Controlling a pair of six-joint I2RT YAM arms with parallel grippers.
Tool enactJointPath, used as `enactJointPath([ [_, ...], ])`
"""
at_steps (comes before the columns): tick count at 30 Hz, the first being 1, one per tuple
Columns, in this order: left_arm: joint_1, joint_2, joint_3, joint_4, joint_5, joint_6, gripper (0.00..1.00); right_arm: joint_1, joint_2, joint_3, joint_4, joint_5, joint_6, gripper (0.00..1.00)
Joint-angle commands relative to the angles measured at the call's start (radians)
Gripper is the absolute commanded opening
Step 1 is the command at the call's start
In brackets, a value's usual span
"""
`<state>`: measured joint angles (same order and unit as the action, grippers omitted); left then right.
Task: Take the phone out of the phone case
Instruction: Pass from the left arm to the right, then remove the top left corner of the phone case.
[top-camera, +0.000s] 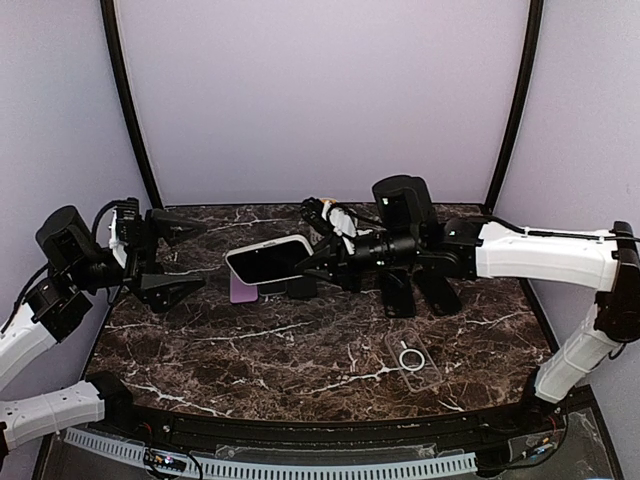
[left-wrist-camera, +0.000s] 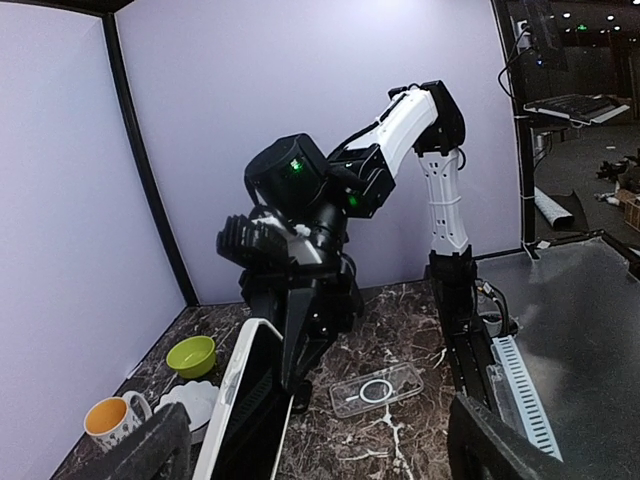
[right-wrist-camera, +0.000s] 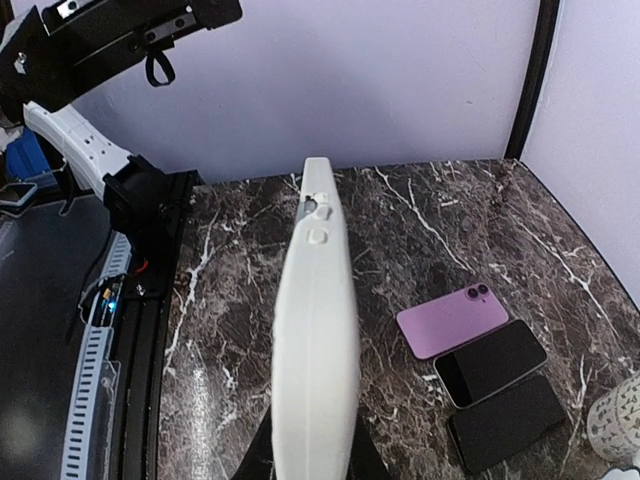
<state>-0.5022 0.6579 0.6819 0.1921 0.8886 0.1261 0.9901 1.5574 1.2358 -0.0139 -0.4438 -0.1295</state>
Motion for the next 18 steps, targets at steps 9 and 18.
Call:
enactJointPath([
  [9, -0.037, -0.003, -0.079, -0.087, 0.038, 0.220, 0.86, 0.009, -0.183, -0.225, 0.076, 0.205, -0.283, 0.00],
  [18, -0.134, 0.100, -0.073, -0.252, -0.011, 0.412, 0.81, 0.047, -0.200, -0.267, 0.146, 0.280, -0.228, 0.00],
])
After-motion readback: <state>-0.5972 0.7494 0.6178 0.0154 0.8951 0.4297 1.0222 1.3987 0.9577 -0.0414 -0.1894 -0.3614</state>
